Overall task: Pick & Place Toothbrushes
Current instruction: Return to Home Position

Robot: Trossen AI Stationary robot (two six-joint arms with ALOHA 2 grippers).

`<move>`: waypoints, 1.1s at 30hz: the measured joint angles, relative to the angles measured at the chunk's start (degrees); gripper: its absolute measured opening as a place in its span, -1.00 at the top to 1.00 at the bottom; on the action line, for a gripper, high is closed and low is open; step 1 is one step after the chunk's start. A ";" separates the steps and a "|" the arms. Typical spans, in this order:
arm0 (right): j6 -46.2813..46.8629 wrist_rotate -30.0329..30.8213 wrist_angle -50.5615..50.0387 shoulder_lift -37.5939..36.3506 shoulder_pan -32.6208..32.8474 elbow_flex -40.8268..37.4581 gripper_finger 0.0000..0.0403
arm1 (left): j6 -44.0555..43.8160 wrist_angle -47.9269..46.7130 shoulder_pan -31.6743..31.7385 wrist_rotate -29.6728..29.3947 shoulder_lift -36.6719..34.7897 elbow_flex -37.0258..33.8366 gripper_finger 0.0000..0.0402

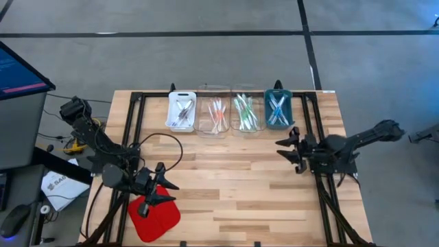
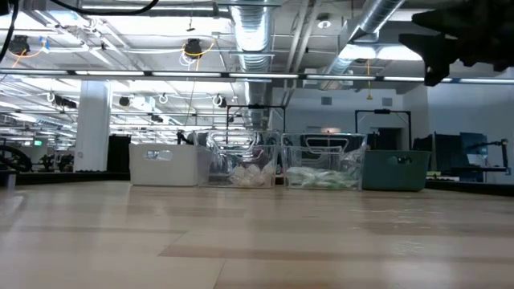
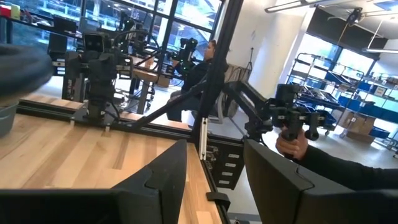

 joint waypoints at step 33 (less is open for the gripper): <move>9.67 1.26 -27.33 -15.87 -8.19 0.07 0.16 | 9.89 -13.28 7.55 5.30 -14.37 -7.58 0.24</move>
